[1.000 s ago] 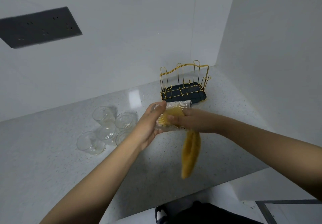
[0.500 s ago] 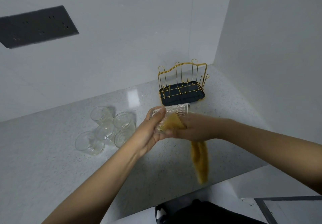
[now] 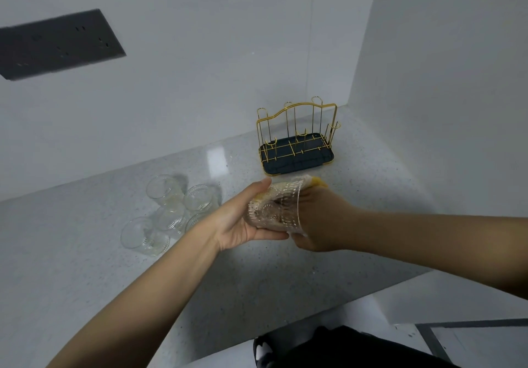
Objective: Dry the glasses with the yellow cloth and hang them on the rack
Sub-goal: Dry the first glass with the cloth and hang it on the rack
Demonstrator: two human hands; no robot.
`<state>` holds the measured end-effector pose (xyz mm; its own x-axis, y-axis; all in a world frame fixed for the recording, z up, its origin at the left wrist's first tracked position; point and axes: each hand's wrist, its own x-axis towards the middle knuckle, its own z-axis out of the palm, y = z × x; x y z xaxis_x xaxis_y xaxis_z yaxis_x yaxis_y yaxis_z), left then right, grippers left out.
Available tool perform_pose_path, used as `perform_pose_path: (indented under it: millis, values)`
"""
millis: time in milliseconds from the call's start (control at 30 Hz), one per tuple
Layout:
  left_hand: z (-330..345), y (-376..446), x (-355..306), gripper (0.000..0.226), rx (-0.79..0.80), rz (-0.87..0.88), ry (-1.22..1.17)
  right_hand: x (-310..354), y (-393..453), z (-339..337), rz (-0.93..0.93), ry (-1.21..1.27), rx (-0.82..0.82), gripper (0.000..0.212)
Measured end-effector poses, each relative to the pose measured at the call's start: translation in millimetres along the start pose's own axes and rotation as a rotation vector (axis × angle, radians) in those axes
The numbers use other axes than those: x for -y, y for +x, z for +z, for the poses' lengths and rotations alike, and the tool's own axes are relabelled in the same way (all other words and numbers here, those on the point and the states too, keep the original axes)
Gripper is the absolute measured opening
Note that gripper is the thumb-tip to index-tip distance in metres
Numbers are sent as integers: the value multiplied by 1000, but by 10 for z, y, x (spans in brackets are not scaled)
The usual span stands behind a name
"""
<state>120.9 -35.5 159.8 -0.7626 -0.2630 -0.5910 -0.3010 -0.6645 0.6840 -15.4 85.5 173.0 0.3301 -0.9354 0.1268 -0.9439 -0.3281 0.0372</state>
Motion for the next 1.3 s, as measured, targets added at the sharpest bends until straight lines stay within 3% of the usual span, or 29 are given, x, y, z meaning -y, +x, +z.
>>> perform_pose_path:
  millis: [100,233,400,500,633,800,1000,1133,1300]
  values:
    - [-23,12,-32,54,0,11,8,27,42,12,33,61,-59,54]
    - [-8,26,-30,54,-9,44,-29,44,48,-20,121,228,87,48]
    - [22,59,77,51,-49,113,-123,6,43,-49,331,627,155,33]
    - [1,63,79,44,-70,166,-172,-6,28,-87,446,829,95,26]
    - [20,60,44,47,-57,208,-225,32,13,-143,628,1039,-143,5]
    - [99,146,41,62,-33,293,-361,105,93,-206,911,1178,-558,28]
    - [146,228,65,59,-115,418,-586,33,151,-291,1048,1629,-999,20]
    - [231,228,33,62,-132,482,-549,117,233,-185,1130,1642,-1019,14]
    - [288,191,64,63,-125,452,-377,235,357,-146,930,1682,-1006,23]
